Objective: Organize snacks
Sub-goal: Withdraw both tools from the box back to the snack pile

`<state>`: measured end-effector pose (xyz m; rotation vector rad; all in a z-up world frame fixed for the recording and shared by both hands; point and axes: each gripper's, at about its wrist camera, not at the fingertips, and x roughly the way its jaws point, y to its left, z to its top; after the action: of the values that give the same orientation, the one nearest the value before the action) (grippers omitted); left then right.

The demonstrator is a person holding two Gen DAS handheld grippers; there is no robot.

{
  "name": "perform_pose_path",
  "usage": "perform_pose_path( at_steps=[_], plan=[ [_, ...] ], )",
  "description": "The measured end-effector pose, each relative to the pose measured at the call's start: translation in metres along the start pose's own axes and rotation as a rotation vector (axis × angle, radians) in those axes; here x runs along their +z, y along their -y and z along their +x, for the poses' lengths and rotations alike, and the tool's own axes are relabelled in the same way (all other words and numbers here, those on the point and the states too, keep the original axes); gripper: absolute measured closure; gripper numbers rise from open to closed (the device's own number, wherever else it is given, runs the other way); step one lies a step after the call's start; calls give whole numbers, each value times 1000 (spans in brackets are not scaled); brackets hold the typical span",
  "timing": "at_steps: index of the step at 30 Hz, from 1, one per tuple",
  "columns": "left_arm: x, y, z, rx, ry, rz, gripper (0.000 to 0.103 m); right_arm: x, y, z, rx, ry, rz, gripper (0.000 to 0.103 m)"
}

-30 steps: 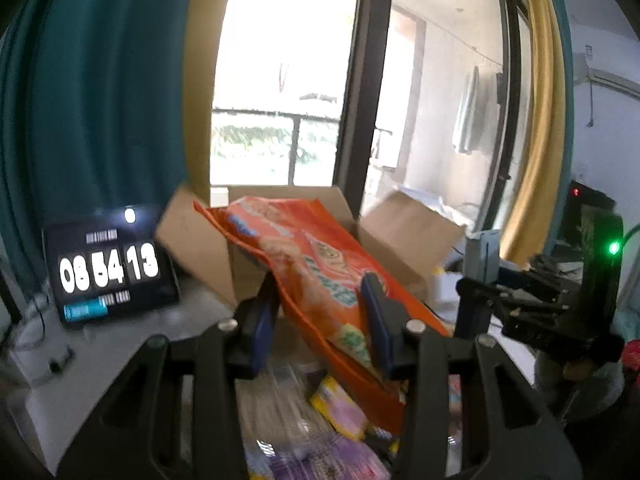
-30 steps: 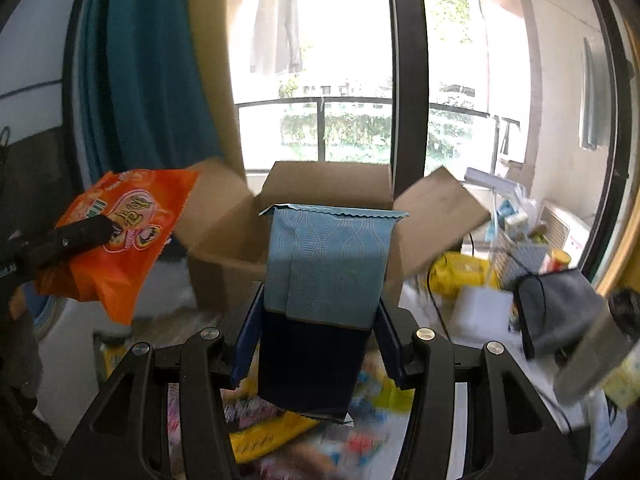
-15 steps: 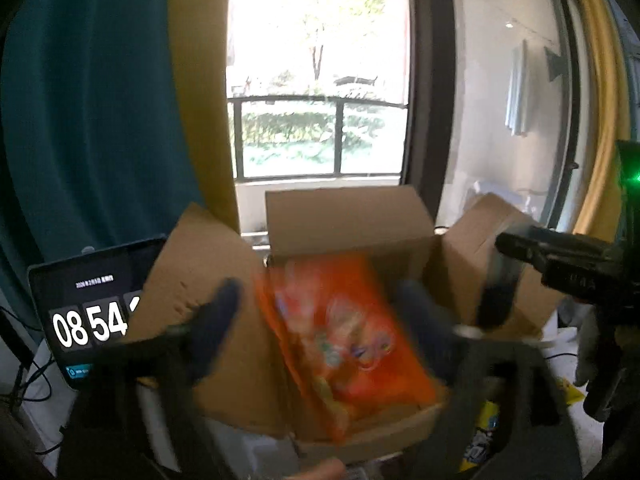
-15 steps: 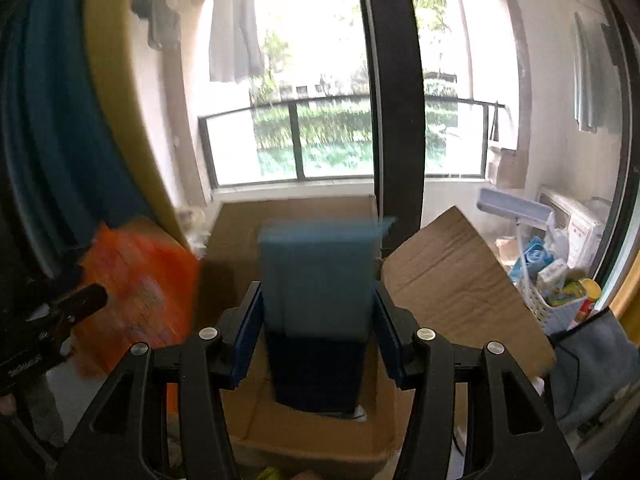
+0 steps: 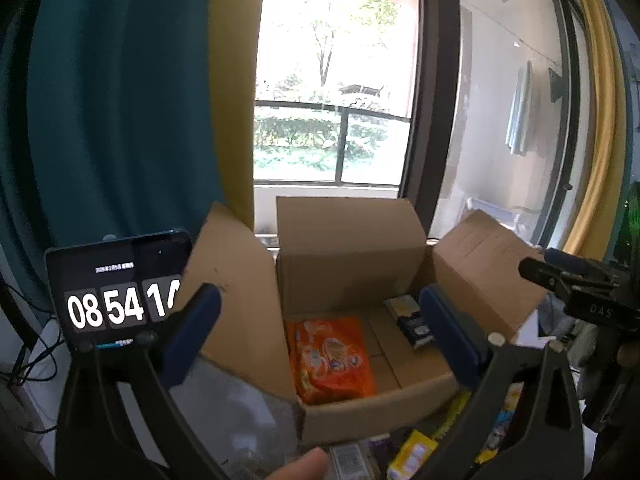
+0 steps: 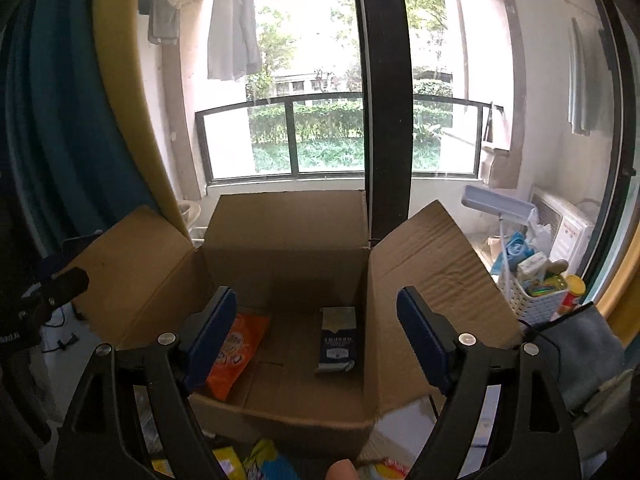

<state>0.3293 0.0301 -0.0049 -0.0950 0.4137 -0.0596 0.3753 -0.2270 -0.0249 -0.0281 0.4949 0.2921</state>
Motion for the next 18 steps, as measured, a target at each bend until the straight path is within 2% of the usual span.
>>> perform_pose_path(
  at_steps=[8, 11, 18],
  plan=[
    [-13, -2, -47, 32, 12, 11, 2, -11, -5, -44, 5, 28, -19, 18],
    [-20, -5, -60, 19, 5, 2, 2, -17, -7, -58, 13, 36, -33, 18],
    [-49, -10, -86, 36, -25, -3, 2, -39, -2, -87, 41, 48, -41, 18]
  ],
)
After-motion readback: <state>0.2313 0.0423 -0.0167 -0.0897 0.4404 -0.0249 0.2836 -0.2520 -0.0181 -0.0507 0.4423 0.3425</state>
